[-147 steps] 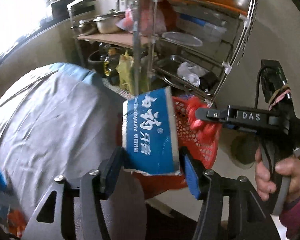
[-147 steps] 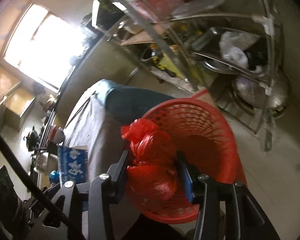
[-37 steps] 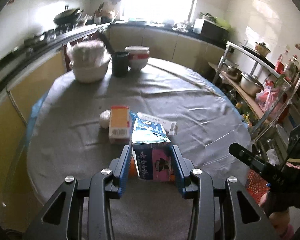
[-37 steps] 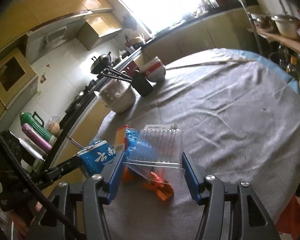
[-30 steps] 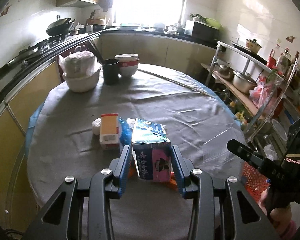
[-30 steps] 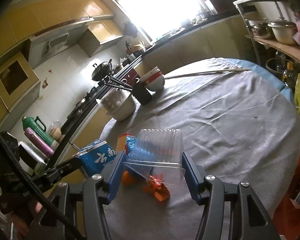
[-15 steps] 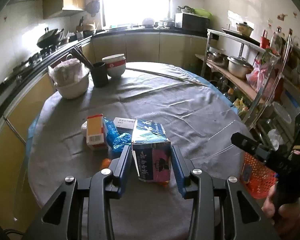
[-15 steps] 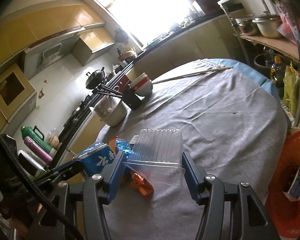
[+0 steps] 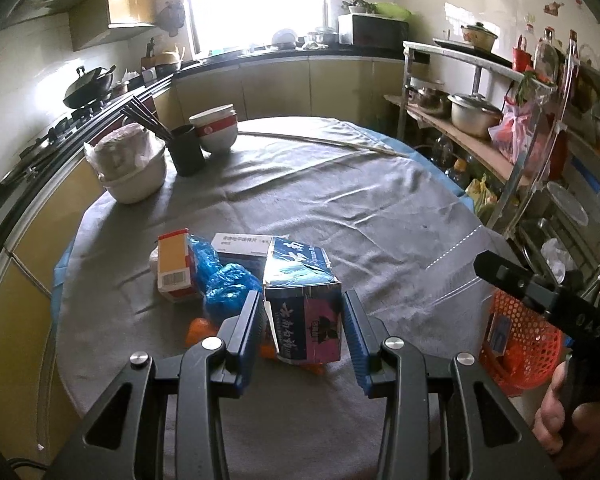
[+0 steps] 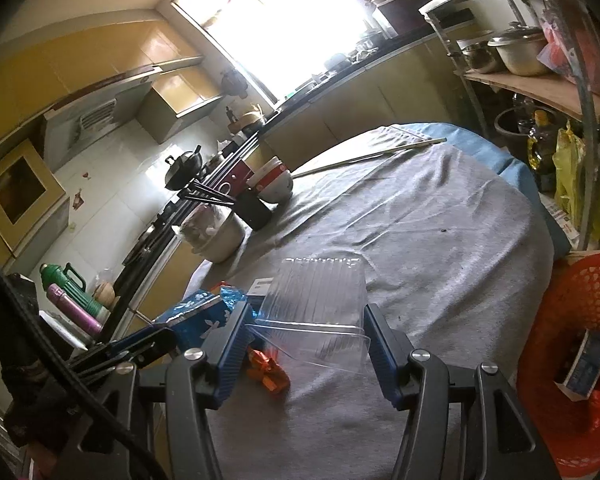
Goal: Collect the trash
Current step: 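Grasp the white-and-pink carton with the left tool while the right tool holds the tray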
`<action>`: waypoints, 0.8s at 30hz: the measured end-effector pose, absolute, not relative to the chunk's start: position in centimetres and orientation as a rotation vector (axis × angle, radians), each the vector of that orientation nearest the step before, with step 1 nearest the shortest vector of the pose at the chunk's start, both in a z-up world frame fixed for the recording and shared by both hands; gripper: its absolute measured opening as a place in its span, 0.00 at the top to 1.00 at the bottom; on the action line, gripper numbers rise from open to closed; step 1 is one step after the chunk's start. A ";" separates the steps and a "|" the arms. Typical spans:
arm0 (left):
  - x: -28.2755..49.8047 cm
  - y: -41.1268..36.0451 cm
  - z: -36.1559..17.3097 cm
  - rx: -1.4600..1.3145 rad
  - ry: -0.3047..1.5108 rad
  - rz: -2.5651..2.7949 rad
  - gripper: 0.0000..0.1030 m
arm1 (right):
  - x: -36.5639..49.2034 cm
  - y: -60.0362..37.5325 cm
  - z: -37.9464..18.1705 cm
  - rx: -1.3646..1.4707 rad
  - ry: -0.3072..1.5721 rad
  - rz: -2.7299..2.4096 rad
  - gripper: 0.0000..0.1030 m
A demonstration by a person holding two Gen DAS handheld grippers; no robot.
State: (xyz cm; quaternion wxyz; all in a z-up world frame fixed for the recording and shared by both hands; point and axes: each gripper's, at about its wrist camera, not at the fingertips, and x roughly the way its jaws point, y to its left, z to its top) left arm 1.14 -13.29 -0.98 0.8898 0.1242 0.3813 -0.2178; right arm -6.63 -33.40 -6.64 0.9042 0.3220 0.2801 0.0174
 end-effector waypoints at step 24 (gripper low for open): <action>0.4 -16.4 -2.9 0.356 0.788 -0.458 0.59 | -8.8 -35.3 -7.8 0.674 0.592 -0.026 0.42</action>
